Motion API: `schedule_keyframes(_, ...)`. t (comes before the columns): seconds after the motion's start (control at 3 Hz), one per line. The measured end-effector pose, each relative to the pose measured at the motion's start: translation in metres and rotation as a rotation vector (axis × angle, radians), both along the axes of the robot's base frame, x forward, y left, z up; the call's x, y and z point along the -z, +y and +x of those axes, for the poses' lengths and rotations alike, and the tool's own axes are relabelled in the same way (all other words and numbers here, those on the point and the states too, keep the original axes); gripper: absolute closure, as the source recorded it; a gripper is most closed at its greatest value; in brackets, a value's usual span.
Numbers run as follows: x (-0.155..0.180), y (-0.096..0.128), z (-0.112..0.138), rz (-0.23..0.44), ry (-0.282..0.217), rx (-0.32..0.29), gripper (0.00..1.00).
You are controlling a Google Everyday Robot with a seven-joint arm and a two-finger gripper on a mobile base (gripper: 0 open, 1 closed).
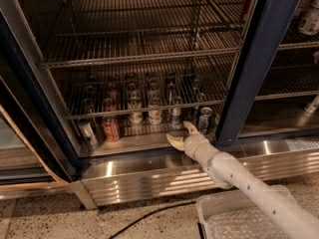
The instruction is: Pick redbull can from bottom shelf of fridge
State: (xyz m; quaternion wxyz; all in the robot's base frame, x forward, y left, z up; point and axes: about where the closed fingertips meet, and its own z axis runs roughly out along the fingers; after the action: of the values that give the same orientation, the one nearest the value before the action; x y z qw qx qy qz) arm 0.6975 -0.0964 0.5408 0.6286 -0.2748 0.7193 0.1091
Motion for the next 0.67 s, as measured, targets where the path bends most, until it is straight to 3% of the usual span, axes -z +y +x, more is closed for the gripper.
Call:
schedule_keyframes(0.33,-0.006,0.005,0.005,0.012,-0.024,0.001,0.5)
schedule_keyframes(0.67,-0.017,0.015,0.018,0.025,-0.062,0.008,0.54)
